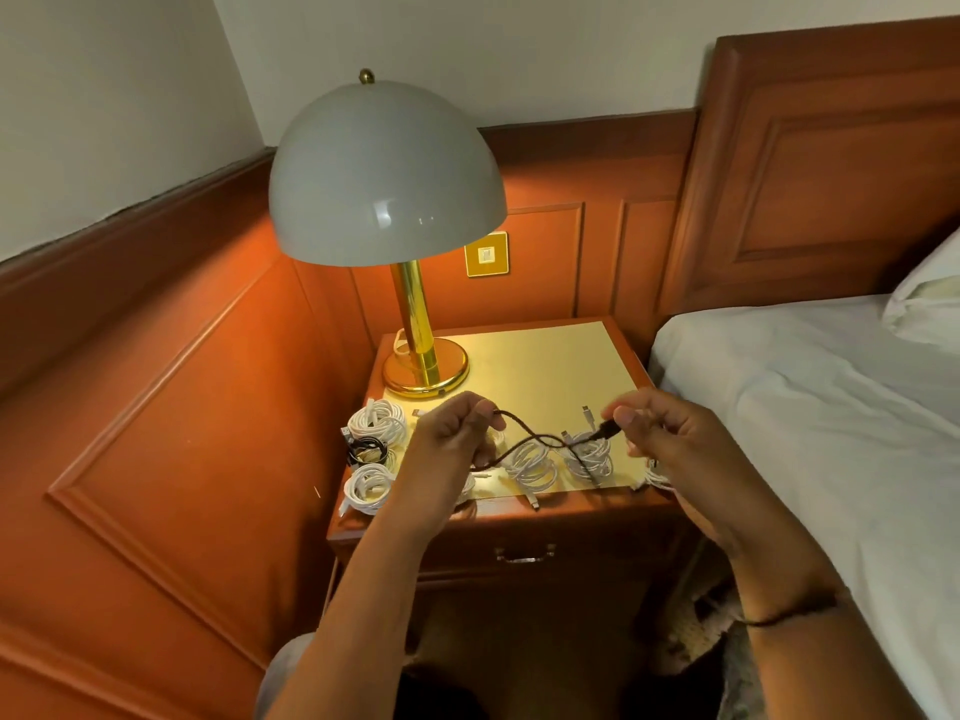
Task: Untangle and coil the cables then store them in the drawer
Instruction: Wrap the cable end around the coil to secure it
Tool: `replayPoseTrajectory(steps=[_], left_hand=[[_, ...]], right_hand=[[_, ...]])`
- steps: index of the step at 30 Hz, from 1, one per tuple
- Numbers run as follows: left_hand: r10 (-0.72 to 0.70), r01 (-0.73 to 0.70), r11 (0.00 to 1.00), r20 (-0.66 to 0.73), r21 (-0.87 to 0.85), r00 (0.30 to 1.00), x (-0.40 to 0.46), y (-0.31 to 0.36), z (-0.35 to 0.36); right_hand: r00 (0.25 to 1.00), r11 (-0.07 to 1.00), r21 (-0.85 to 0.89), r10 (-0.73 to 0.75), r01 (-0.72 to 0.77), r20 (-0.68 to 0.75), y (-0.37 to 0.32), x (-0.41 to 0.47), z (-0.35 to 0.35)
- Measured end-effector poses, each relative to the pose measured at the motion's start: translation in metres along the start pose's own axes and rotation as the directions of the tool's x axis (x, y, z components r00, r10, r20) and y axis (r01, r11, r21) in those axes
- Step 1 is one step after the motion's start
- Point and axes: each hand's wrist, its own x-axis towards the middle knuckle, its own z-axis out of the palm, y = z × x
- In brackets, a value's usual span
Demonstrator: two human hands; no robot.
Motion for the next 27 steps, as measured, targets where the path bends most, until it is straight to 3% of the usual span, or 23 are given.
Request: replayPoseTrajectory(steps=[2,5,6,11,14,16,18,20,23,25,27], left_hand=[[0.013,-0.012,0.999,0.023,-0.035,1.0,-0.004,0.01,0.006],[0.138,-0.142,0.977,0.034,0.158,0.99,-0.003,0.021,0.019],[0.201,-0.207,0.946,0.049,0.25,0.978,-0.002,0.022,0.02],[0.337,-0.339,0.793,0.098,0.507,0.936,0.0,0.013,0.015],[0.366,-0.319,0.733,0.047,0.601,0.93,-0.006,-0.008,0.015],[0.391,-0.258,0.73,-0.077,0.633,0.917,-0.016,-0.022,0.019],[0.232,-0.116,0.872,-0.195,0.475,0.953,-0.03,-0.025,0.03],[-0.129,0.141,0.981,-0.094,0.136,0.987,-0.045,-0.018,0.044],[-0.499,0.514,0.839,0.124,-0.179,0.858,-0.048,-0.016,0.053],[-0.578,0.59,0.776,0.123,-0.223,0.807,-0.041,-0.021,0.051],[-0.57,0.588,0.767,0.15,-0.257,0.808,-0.035,-0.023,0.047]], right_hand=[[0.998,0.995,-0.087,-0.037,0.042,0.06,-0.003,-0.004,-0.001],[0.963,0.999,-0.029,-0.015,0.023,0.27,-0.012,-0.014,0.015],[0.96,0.999,-0.02,-0.021,0.028,0.28,-0.015,-0.018,0.023],[0.999,0.995,-0.085,-0.049,0.051,0.021,-0.008,-0.026,0.038],[0.993,0.966,0.233,0.099,-0.113,0.071,-0.004,-0.027,0.042],[0.985,0.914,0.371,0.136,-0.165,0.104,-0.001,-0.027,0.047],[0.981,0.887,0.421,0.162,-0.191,0.103,0.007,-0.026,0.053],[0.981,0.896,0.4,0.165,-0.194,0.106,0.015,-0.028,0.057],[0.992,0.966,0.238,0.082,-0.103,0.098,0.022,-0.037,0.06],[0.992,0.975,0.21,0.052,-0.075,0.113,0.026,-0.045,0.061],[0.986,0.965,0.248,0.05,-0.089,0.16,0.029,-0.052,0.06]])
